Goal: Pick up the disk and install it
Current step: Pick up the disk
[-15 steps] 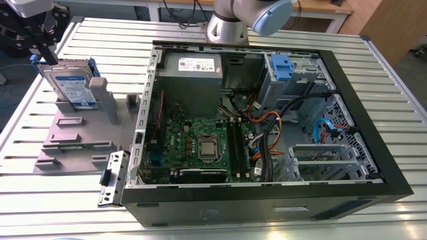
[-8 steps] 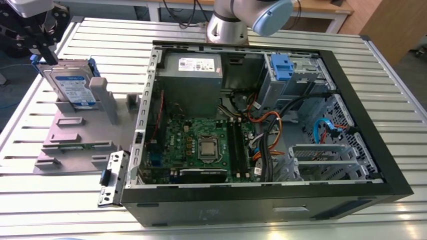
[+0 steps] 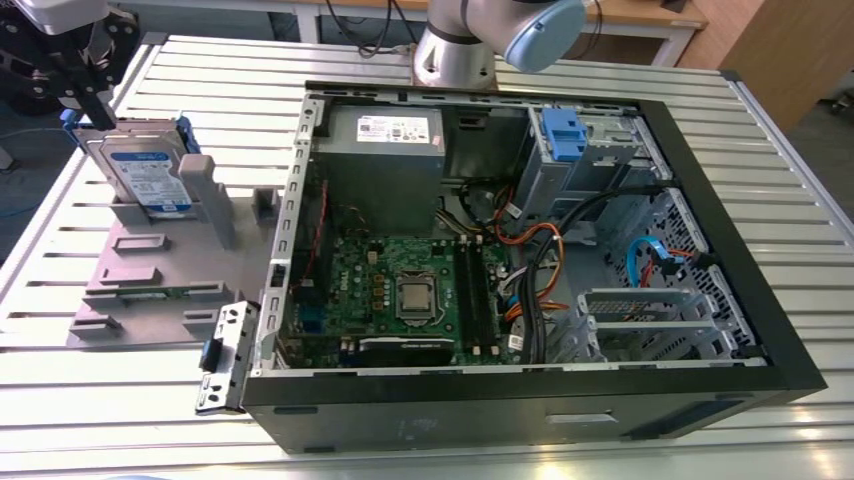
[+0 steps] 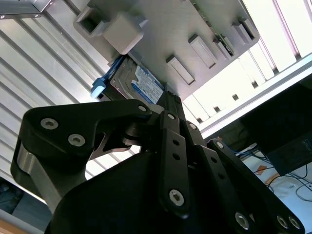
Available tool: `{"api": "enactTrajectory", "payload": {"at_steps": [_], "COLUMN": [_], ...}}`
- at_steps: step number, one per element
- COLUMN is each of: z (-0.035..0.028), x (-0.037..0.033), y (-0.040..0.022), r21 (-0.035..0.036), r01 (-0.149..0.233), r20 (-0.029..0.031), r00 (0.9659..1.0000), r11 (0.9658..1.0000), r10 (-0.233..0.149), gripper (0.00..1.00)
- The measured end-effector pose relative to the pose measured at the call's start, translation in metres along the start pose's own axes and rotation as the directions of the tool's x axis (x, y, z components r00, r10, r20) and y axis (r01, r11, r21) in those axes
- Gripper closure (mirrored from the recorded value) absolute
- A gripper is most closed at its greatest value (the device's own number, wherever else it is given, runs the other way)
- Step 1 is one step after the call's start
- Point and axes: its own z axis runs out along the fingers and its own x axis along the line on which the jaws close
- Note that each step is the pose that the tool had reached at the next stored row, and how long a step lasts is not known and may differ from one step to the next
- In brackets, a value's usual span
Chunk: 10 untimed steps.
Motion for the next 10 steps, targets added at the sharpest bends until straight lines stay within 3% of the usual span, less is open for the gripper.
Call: {"api": "enactTrajectory", "payload": {"at_steps": [10], "z": [0.0], "x": [0.0], "y": [0.0], "r21": [0.0], "r01": [0.011], "r20": [0.0002], "r00": [0.9999], "r11": [0.9999], "r10": [-0.011], "gripper": [0.89]}}
